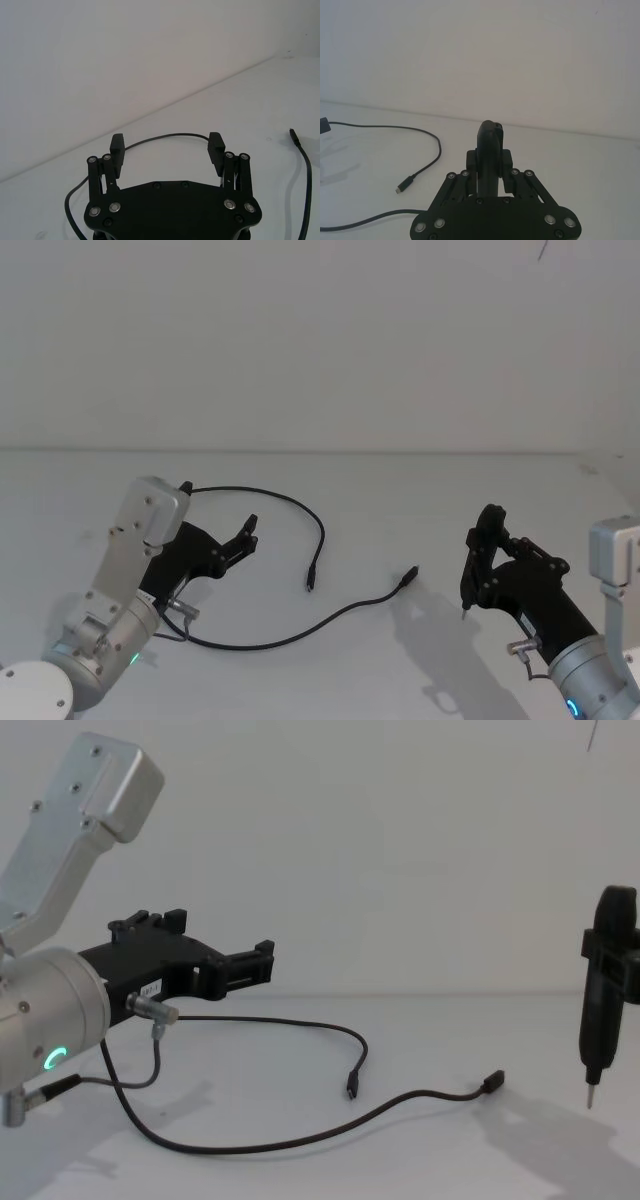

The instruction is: Pick up the data cable with the one hand.

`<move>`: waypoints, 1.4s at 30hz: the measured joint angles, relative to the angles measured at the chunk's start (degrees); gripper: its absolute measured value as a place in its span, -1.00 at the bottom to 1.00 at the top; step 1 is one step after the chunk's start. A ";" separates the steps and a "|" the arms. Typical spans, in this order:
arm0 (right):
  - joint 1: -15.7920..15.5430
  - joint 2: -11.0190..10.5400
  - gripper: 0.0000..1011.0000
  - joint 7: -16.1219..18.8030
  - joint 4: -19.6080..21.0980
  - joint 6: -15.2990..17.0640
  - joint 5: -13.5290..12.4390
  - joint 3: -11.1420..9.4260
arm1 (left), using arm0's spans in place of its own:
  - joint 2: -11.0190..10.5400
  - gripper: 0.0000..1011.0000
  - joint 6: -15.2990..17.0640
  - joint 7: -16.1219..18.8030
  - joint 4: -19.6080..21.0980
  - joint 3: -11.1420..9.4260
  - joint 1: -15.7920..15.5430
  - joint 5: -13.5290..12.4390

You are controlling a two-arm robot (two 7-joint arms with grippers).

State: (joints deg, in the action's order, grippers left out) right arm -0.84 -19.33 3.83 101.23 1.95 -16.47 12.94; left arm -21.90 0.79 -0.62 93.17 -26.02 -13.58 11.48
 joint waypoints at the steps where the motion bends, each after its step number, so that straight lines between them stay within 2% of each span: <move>1: 0.00 0.00 -0.45 0.00 0.00 0.00 0.00 0.00 | 0.00 0.98 0.00 0.00 0.00 0.00 0.00 0.00; 26: 0.00 0.00 -0.45 0.00 -0.01 0.00 0.00 0.00 | -0.07 0.98 0.19 -0.34 0.03 -0.02 -0.13 0.01; 33: 0.00 0.00 -0.45 0.00 0.00 0.00 0.00 0.00 | -1.01 0.98 1.35 -3.16 0.59 -0.20 -0.78 0.75; 42: 0.00 0.00 -0.45 0.00 -0.01 0.00 0.00 0.00 | -3.68 0.98 5.33 -10.17 2.49 -0.43 -2.20 3.52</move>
State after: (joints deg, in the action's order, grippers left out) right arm -0.84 -19.33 3.83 101.23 1.95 -16.47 12.94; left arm -25.57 6.11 -10.79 95.67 -26.46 -15.78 15.00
